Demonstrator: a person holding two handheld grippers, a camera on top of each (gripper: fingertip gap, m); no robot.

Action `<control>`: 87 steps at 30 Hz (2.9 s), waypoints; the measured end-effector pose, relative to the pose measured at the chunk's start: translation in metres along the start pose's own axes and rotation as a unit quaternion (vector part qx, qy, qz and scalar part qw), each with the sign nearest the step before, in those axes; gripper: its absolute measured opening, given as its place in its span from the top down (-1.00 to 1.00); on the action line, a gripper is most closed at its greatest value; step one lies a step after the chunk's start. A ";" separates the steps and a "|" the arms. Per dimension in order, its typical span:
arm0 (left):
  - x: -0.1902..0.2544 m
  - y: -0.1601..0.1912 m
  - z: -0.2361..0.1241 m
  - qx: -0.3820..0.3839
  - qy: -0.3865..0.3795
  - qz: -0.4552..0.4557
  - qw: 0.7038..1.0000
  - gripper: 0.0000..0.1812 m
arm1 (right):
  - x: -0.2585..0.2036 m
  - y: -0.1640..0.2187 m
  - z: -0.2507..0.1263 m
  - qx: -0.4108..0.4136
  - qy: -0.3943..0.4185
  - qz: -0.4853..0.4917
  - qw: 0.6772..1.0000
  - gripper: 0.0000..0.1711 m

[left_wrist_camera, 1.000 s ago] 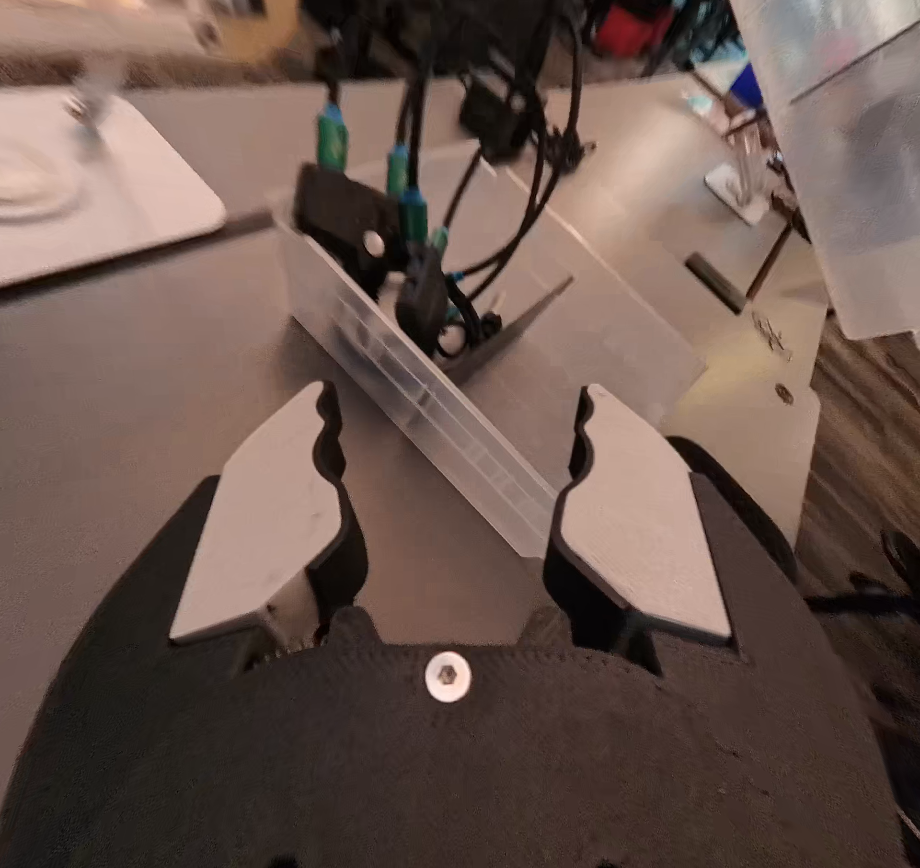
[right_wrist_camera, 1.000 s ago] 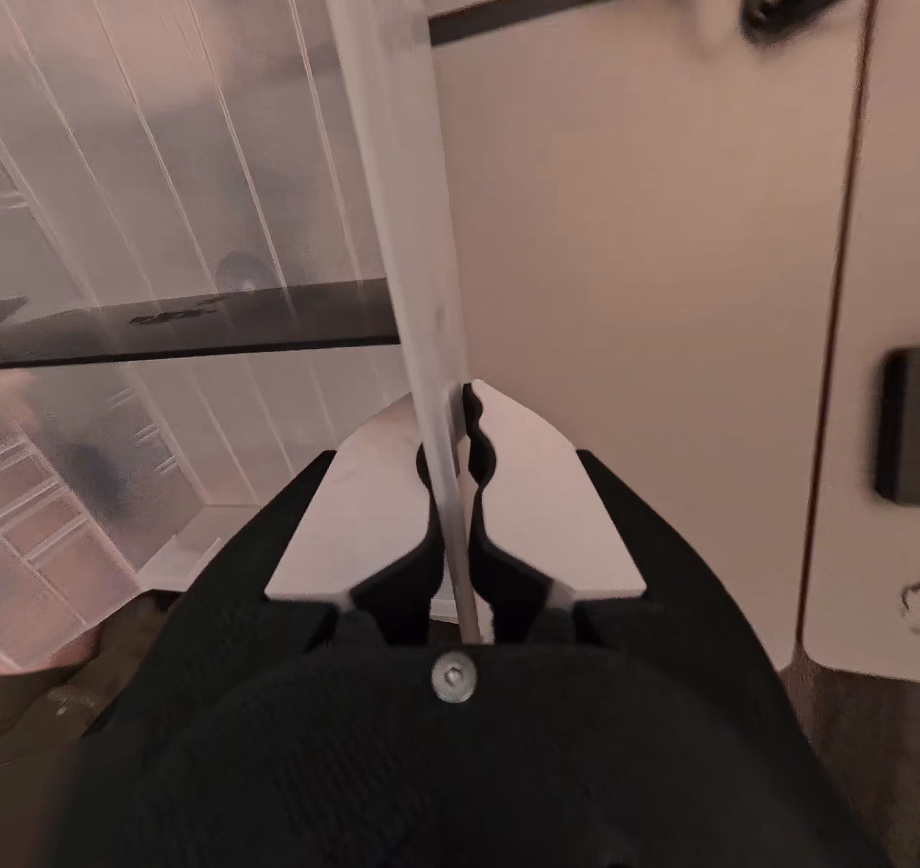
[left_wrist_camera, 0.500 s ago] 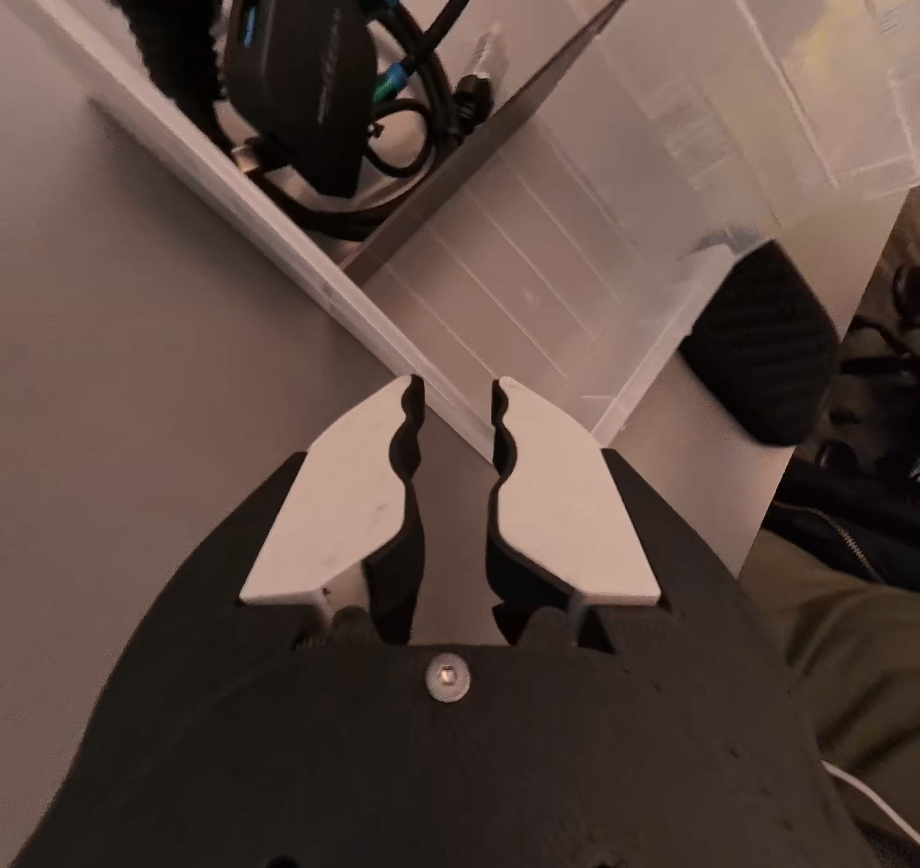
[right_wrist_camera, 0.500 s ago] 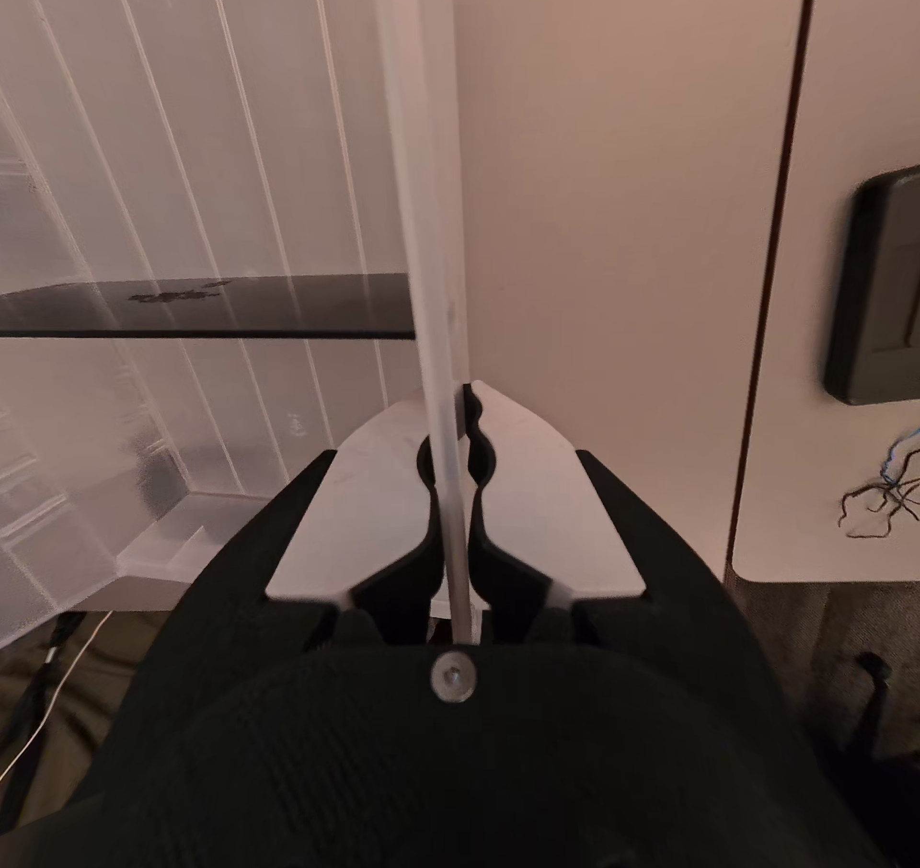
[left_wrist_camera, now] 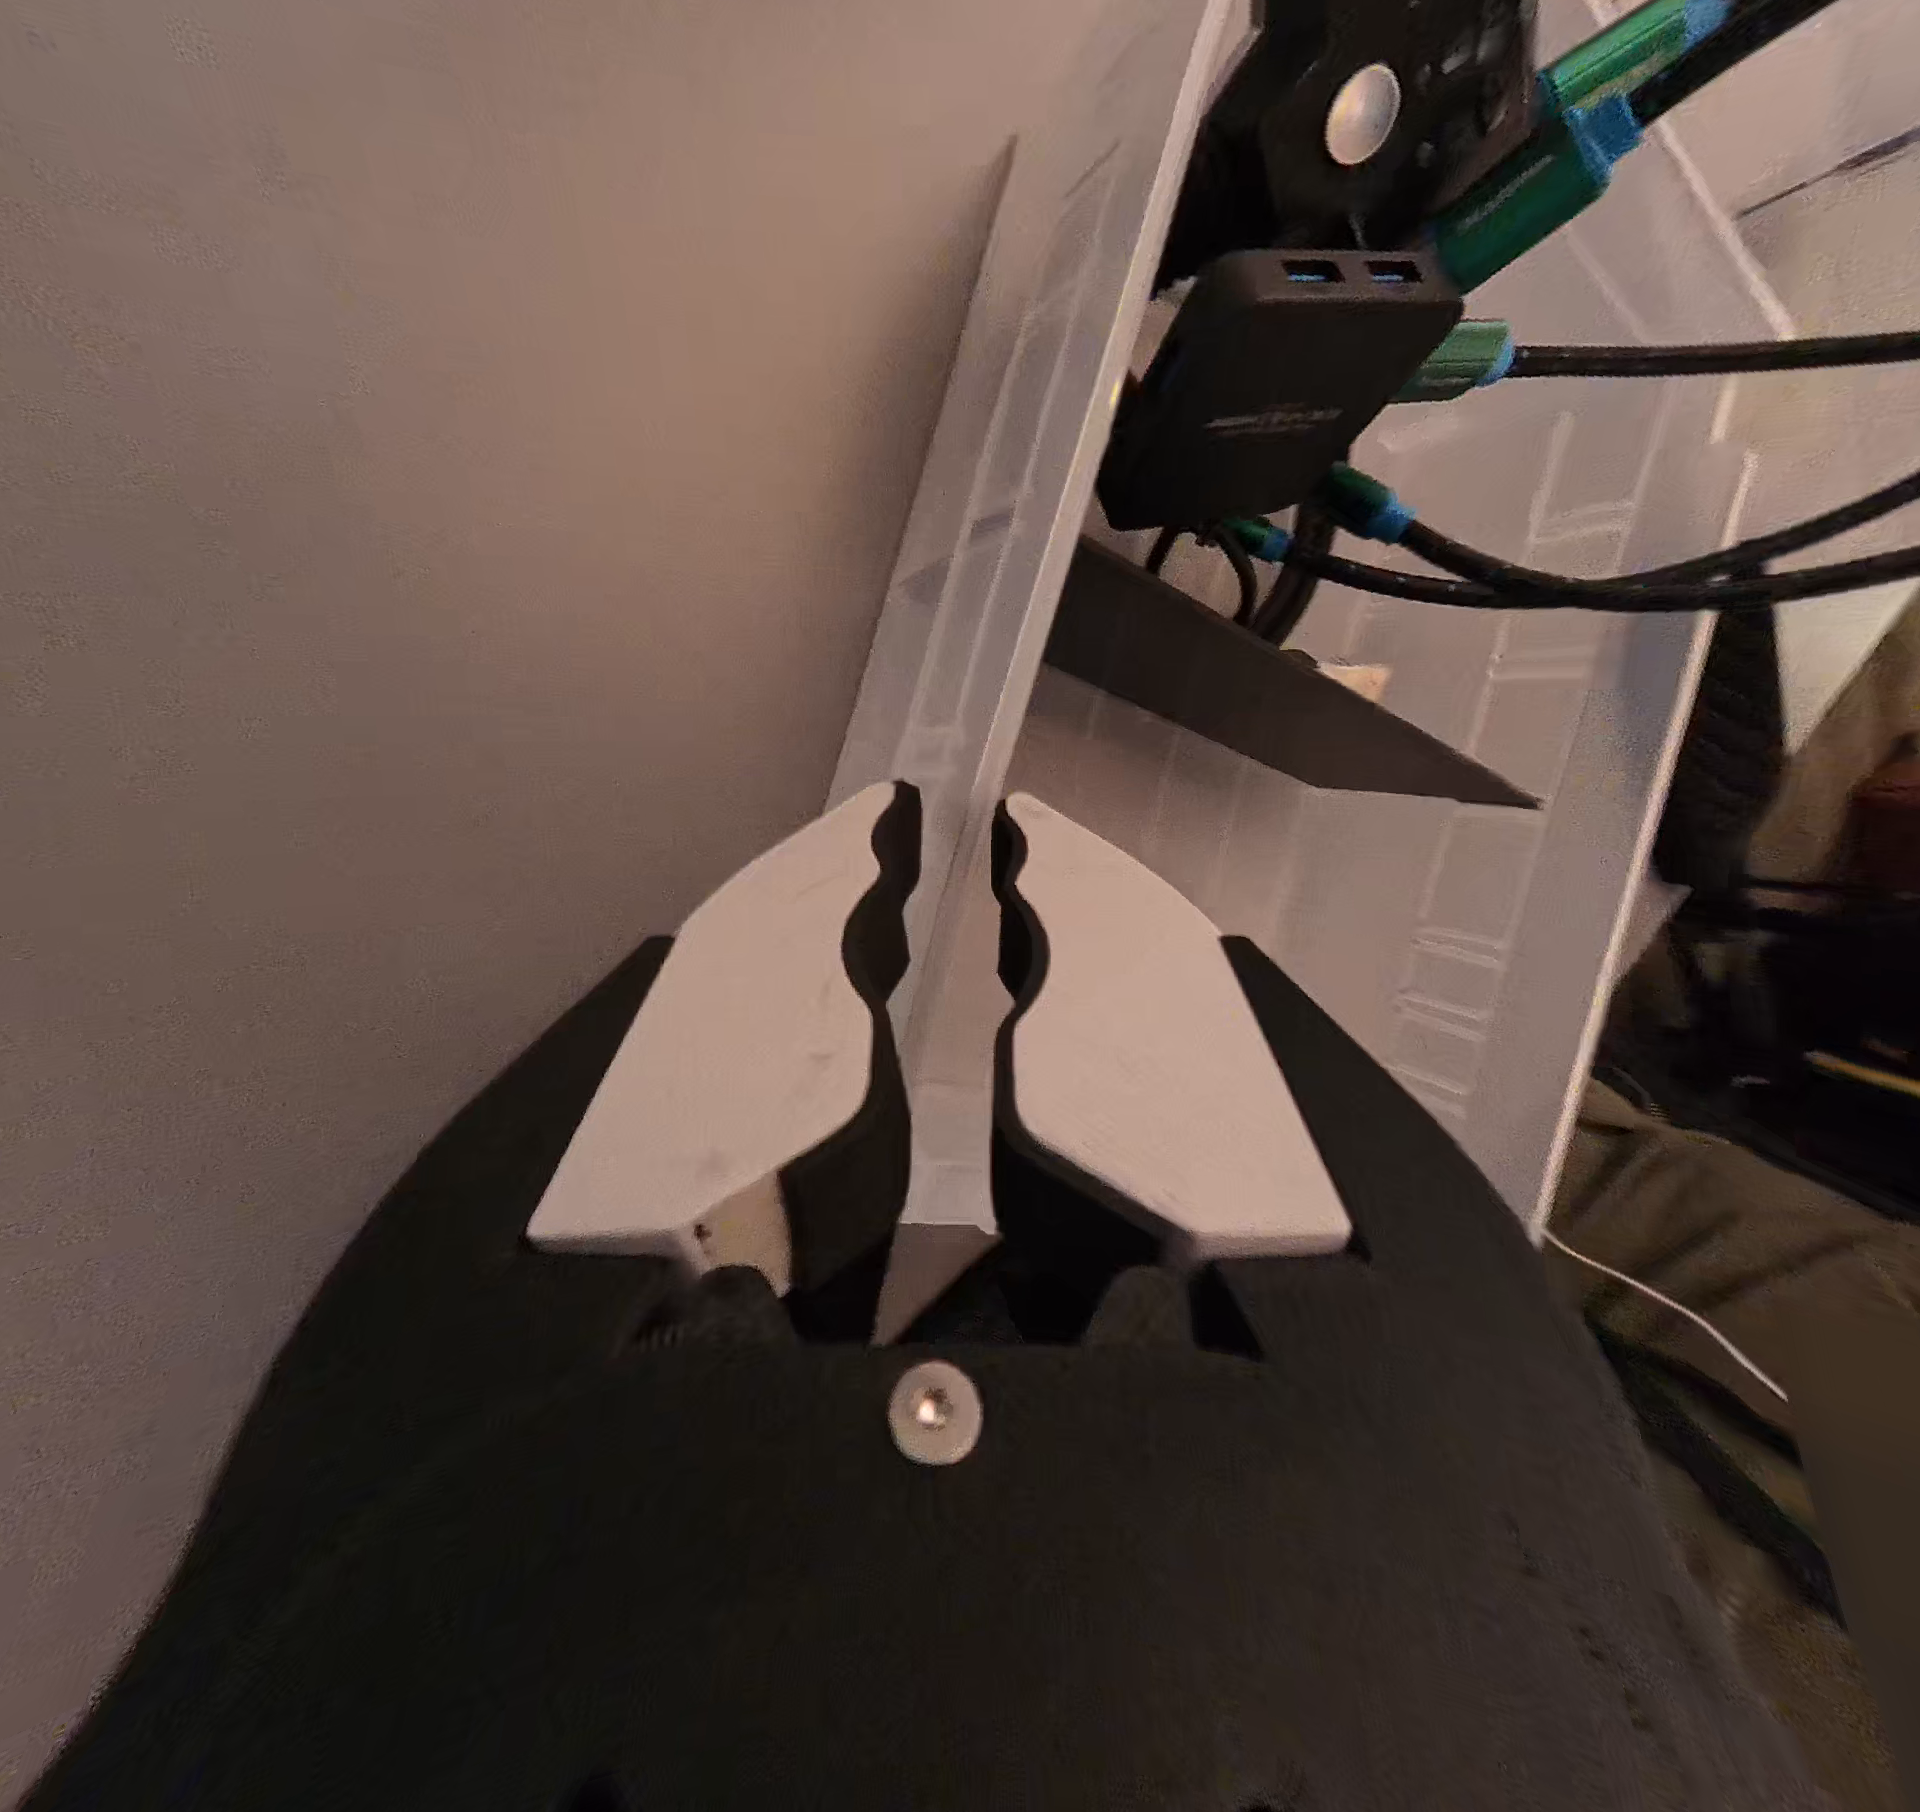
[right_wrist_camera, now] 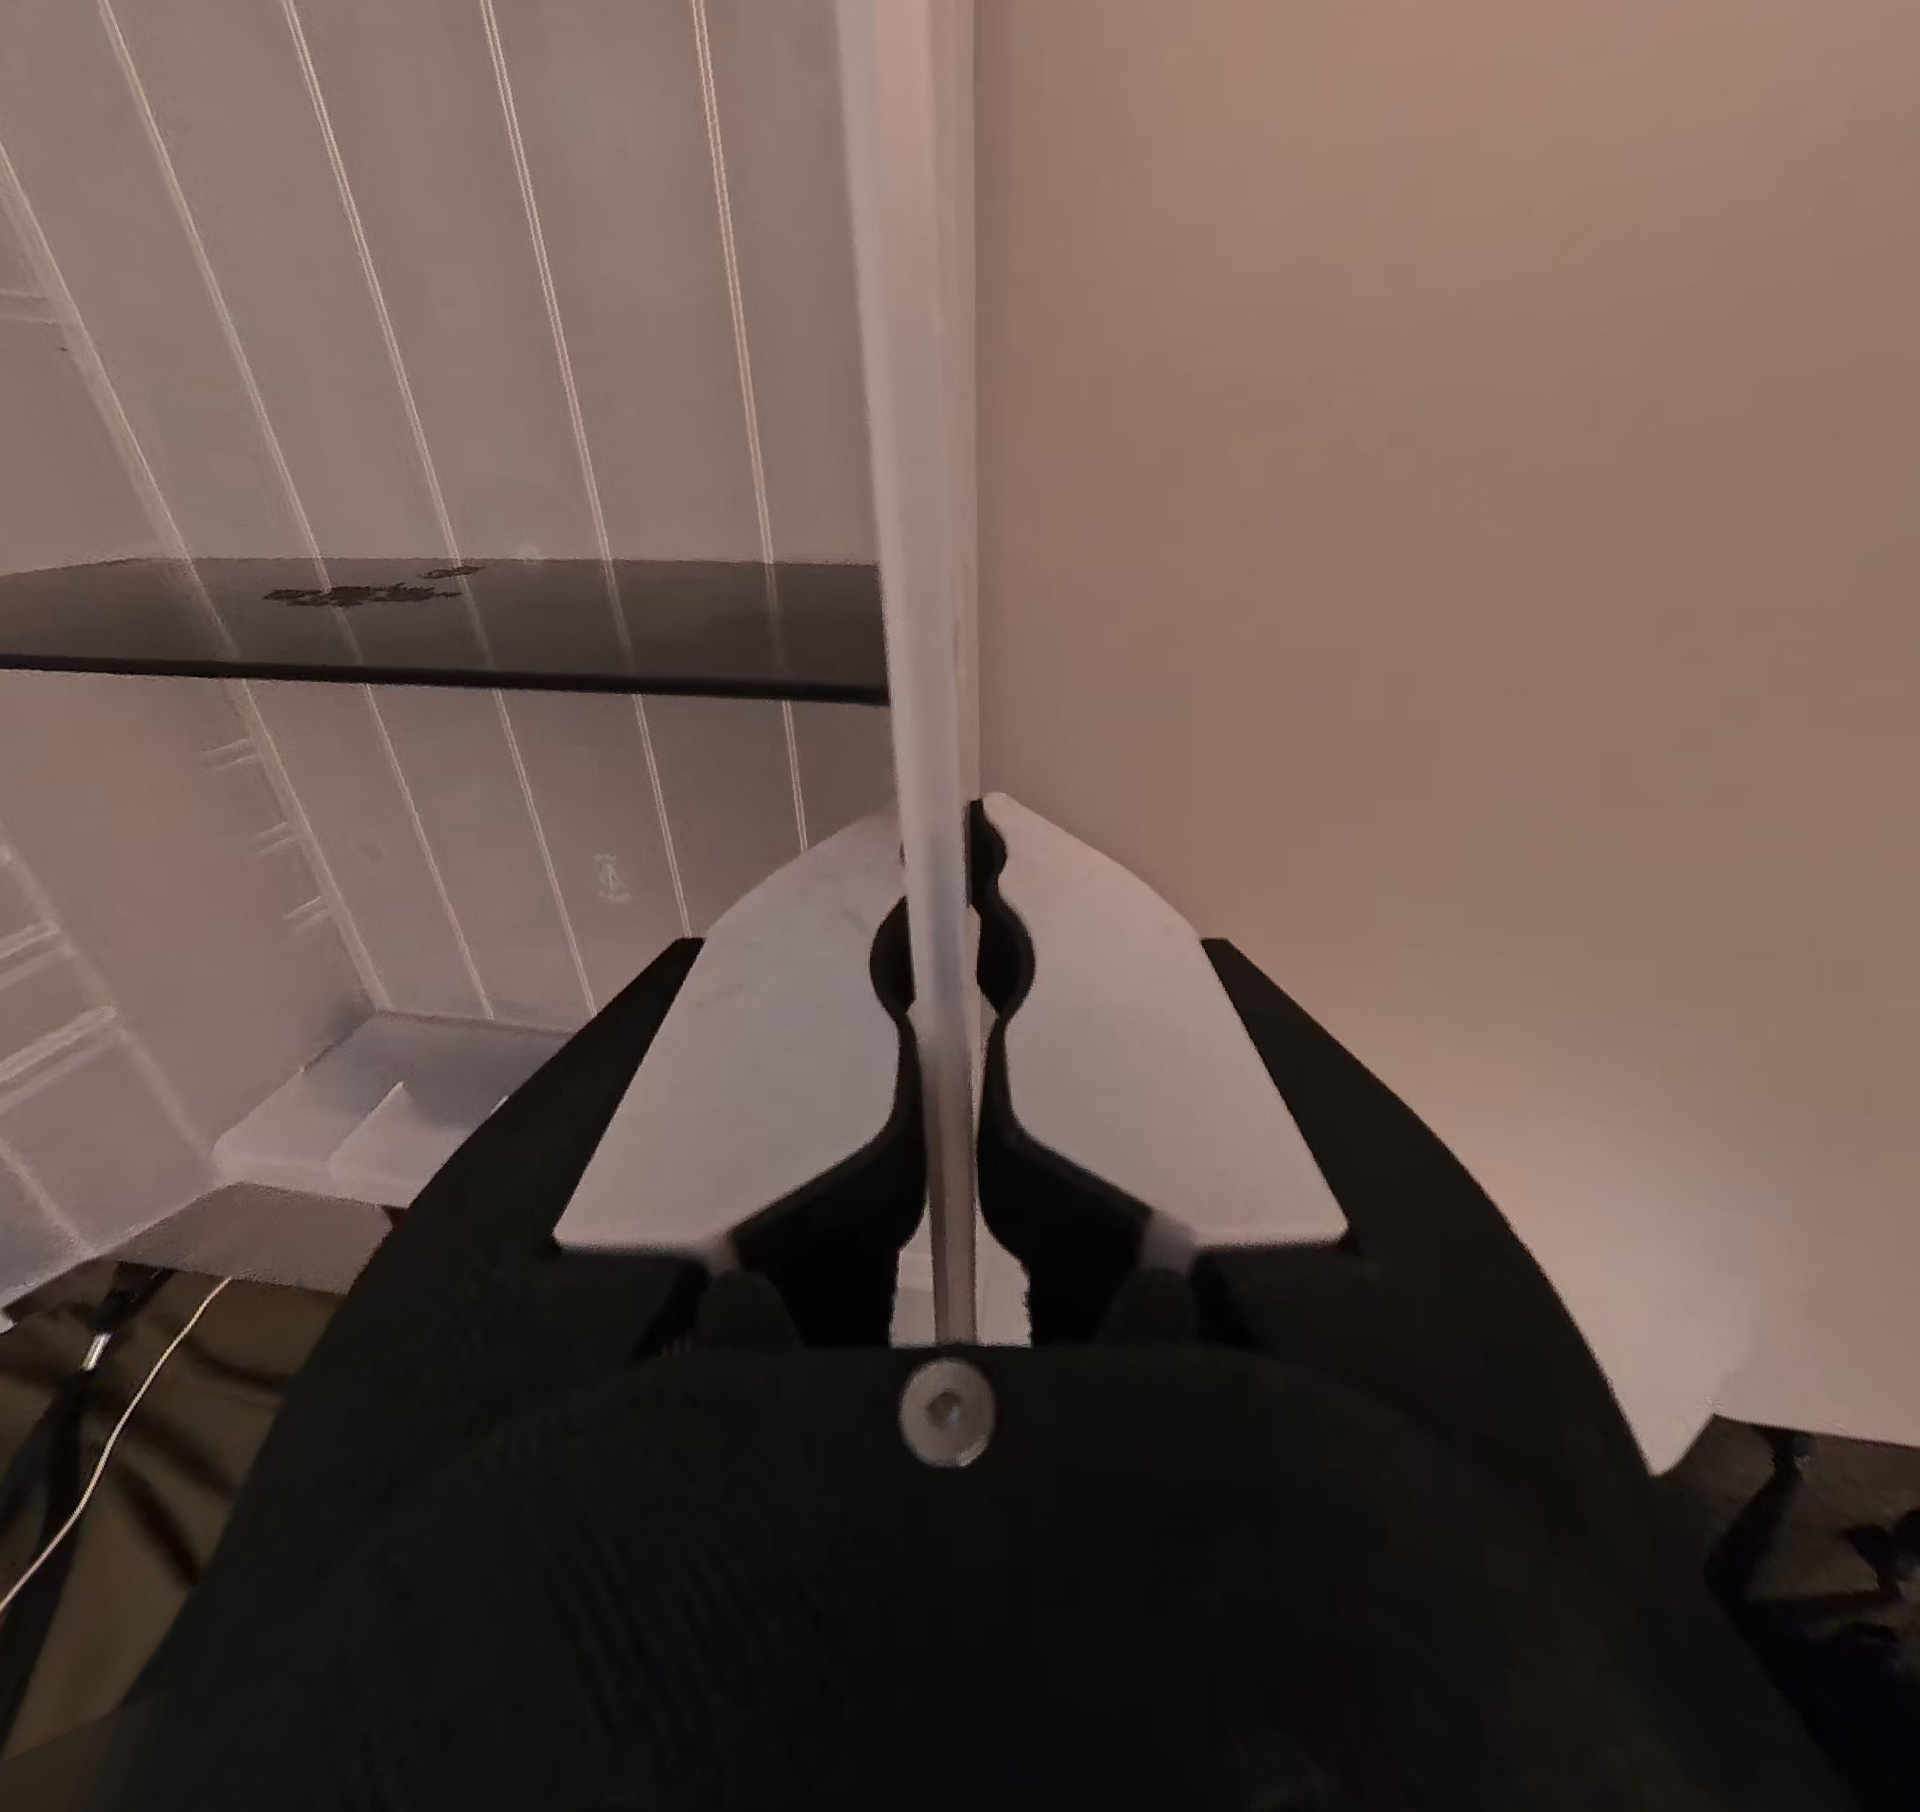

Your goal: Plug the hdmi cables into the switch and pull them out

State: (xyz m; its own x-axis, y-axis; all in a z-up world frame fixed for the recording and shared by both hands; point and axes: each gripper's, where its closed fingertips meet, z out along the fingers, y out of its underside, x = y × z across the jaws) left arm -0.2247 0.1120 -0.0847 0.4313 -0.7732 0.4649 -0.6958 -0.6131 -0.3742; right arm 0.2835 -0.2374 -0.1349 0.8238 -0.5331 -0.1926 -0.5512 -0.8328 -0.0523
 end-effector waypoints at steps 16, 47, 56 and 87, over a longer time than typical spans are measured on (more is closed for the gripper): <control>-0.134 0.089 -0.125 0.200 -0.059 -0.282 0.937 0.83 | -0.005 -0.017 0.014 0.017 0.016 0.001 1.000 0.94; -0.139 0.111 -0.140 0.196 -0.079 -0.275 0.938 0.85 | 0.007 -0.018 0.012 0.031 0.021 0.050 0.998 0.94; -0.142 0.090 -0.188 0.309 -0.142 -0.241 0.909 0.78 | 0.004 -0.017 0.010 0.039 0.026 0.032 0.998 0.77; -0.027 -0.066 -0.166 0.258 -0.605 0.245 0.713 0.47 | -0.338 -0.042 -0.253 0.749 0.168 -0.349 0.538 0.27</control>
State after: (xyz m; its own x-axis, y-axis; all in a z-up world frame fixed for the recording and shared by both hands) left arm -0.2851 0.2004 0.0604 0.6063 -0.2981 -0.7372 -0.7635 0.0411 -0.6445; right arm 0.0613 -0.0600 0.1806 0.7387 -0.3745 0.5605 0.6258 0.0719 -0.7767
